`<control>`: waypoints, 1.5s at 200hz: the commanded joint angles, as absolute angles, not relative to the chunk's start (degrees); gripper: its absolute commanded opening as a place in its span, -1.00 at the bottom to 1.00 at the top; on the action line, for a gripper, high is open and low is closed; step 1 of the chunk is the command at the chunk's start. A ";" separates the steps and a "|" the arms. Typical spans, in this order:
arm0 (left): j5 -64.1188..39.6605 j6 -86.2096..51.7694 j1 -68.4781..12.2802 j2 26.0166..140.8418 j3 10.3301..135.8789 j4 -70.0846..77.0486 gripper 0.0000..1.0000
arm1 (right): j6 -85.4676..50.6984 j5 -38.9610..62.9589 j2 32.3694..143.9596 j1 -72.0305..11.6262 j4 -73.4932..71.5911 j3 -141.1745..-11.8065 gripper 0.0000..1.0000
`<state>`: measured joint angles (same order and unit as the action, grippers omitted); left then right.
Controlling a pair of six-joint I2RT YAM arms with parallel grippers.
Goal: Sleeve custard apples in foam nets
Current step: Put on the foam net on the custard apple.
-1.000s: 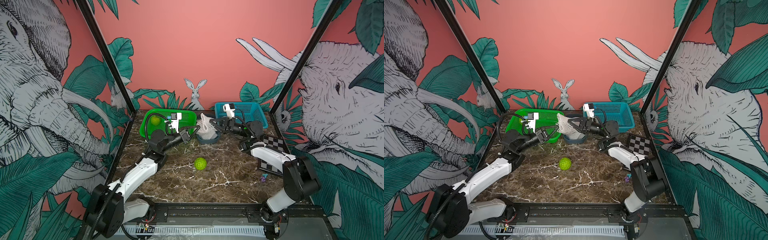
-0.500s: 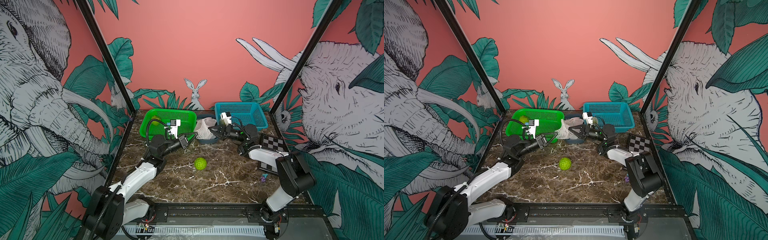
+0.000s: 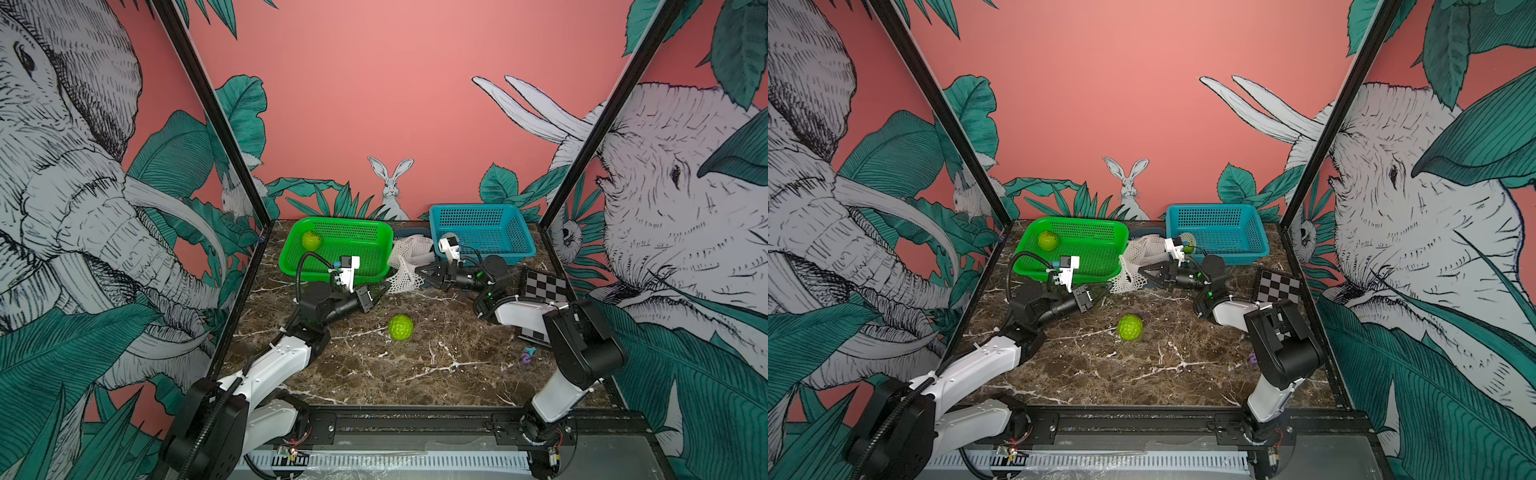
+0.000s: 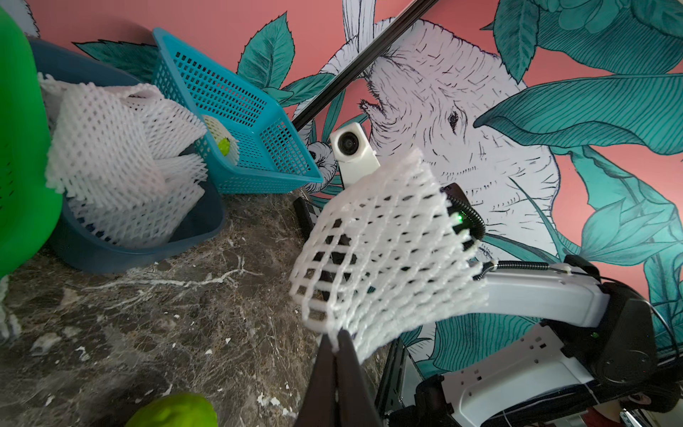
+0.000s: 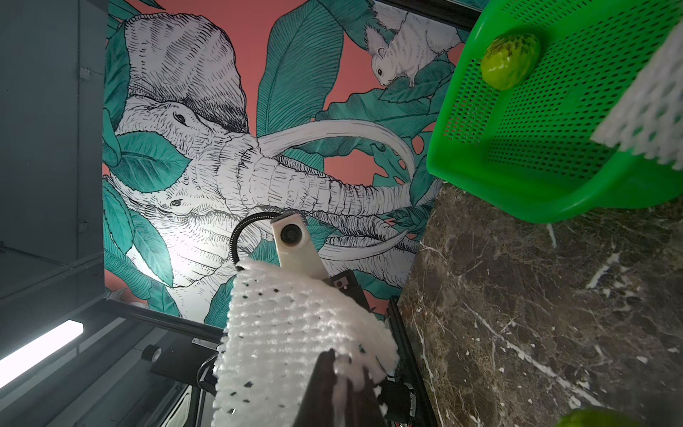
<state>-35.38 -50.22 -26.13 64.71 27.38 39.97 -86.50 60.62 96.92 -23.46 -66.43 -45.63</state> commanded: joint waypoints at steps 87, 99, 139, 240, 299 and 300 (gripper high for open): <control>-34.90 -49.92 -25.92 67.48 20.43 40.94 -1.00 | -81.28 59.69 102.75 -25.24 -67.10 -40.72 -0.85; -35.15 -50.05 -25.84 68.13 20.09 40.89 -1.00 | -81.02 59.45 103.62 -25.63 -67.13 -40.36 -0.85; -36.03 -49.54 -25.93 69.24 18.87 40.31 -1.00 | -79.93 58.81 105.76 -26.64 -67.91 -39.29 -0.87; -34.92 -47.53 -28.37 73.61 18.53 38.28 -1.00 | -67.67 57.62 104.72 -27.26 -52.53 -38.54 -0.91; -34.90 -47.73 -28.68 76.03 17.55 39.90 -1.00 | -65.75 57.19 105.37 -27.41 -50.56 -37.68 -0.94; -34.90 -47.73 -28.71 76.03 17.52 39.90 -1.00 | -65.70 57.21 105.38 -27.42 -50.55 -37.65 -0.94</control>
